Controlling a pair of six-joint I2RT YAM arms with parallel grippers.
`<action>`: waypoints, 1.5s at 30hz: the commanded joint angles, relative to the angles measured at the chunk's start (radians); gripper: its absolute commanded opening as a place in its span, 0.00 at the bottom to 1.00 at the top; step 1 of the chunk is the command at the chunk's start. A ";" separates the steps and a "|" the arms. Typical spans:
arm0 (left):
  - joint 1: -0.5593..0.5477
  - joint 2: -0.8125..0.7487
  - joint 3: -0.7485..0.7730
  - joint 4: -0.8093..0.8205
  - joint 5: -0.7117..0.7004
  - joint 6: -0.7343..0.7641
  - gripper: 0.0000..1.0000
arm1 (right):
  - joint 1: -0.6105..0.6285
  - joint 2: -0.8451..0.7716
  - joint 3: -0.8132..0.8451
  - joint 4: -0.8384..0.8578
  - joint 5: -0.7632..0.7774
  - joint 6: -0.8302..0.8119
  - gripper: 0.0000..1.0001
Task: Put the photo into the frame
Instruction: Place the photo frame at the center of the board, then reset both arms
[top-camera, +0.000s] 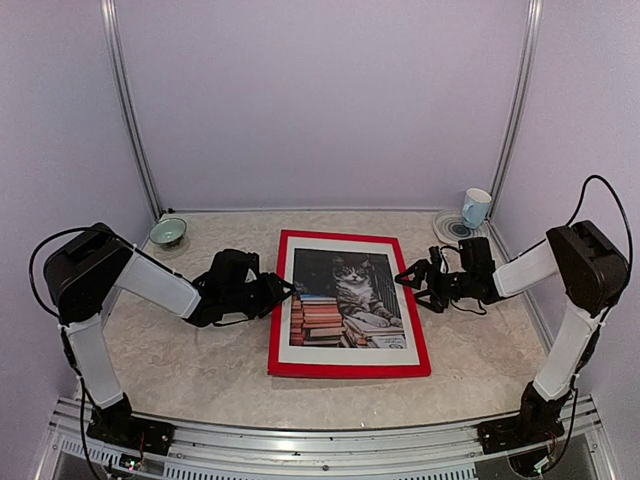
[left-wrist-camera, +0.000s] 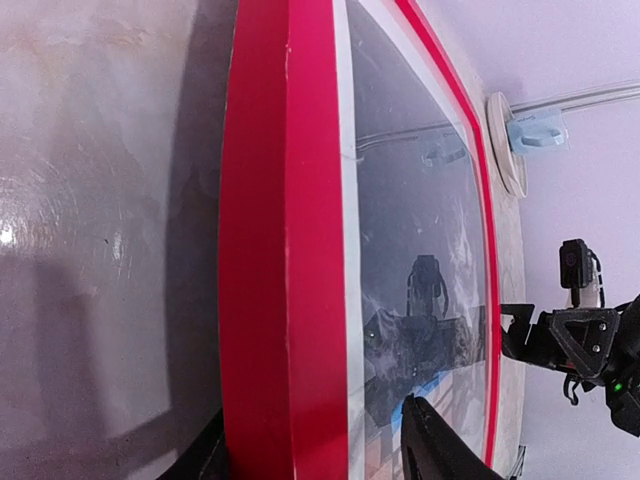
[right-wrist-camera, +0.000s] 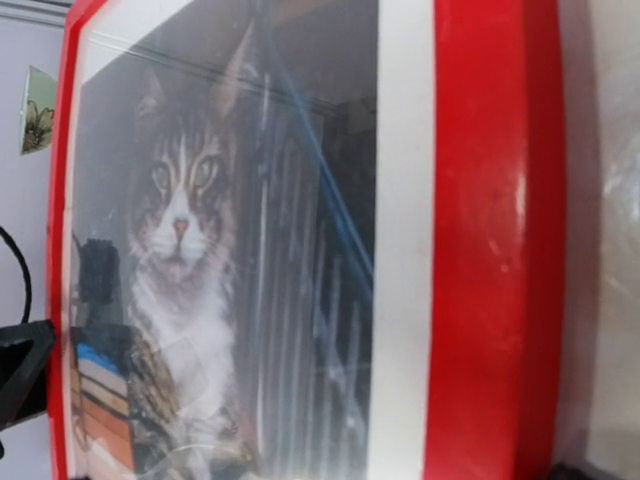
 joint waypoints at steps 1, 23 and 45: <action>0.003 -0.013 0.006 0.077 0.018 0.018 0.54 | 0.017 0.023 -0.012 -0.015 -0.005 0.009 0.99; -0.015 -0.176 0.089 -0.319 -0.301 0.157 0.82 | 0.024 -0.017 -0.006 -0.048 -0.007 0.001 0.99; -0.103 -0.686 0.065 -0.528 -0.651 0.482 0.99 | 0.084 -0.676 0.159 -0.690 0.608 -0.517 0.99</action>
